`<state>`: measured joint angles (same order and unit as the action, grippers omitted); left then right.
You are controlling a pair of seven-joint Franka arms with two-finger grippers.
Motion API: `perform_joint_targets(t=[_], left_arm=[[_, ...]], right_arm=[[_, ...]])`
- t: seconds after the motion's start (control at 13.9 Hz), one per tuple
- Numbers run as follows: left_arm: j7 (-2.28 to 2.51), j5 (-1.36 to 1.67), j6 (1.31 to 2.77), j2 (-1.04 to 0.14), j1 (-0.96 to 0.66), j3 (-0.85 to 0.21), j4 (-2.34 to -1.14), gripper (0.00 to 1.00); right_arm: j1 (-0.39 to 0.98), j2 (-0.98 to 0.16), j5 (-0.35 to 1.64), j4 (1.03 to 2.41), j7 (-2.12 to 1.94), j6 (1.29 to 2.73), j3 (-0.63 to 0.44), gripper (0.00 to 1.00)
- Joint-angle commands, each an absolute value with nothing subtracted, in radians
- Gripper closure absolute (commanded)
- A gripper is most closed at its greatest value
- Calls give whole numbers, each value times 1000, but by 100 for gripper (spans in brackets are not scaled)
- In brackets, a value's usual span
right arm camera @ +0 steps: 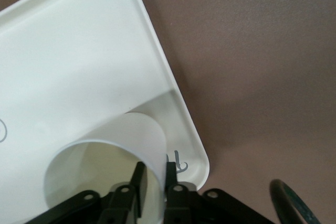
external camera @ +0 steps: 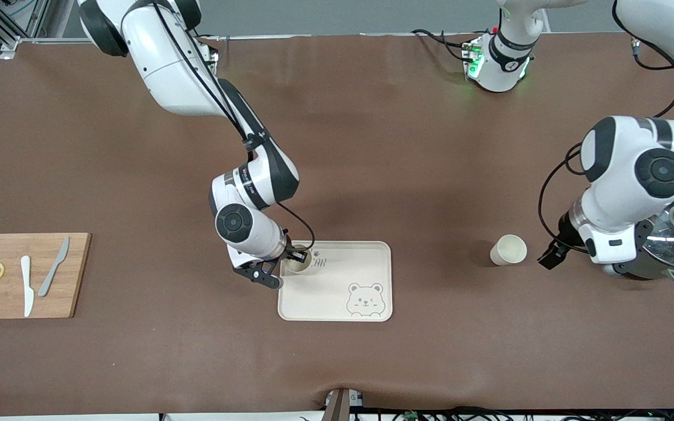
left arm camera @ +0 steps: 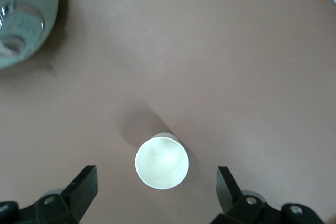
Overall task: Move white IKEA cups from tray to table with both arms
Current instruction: 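Set the cup down with the left gripper while the right gripper grasps the other cup, then carry the cup toward the board with the right gripper while the left gripper rises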
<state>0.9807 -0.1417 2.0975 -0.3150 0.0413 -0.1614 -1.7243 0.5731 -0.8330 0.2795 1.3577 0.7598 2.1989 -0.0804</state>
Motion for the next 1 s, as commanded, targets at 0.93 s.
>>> perform_joint_targets(t=[0.93], left_arm=[[358,-140,1807,-140,87,-155,-1626,0]], right_arm=[[309,-407,273,1667,307,1974,-92,100]])
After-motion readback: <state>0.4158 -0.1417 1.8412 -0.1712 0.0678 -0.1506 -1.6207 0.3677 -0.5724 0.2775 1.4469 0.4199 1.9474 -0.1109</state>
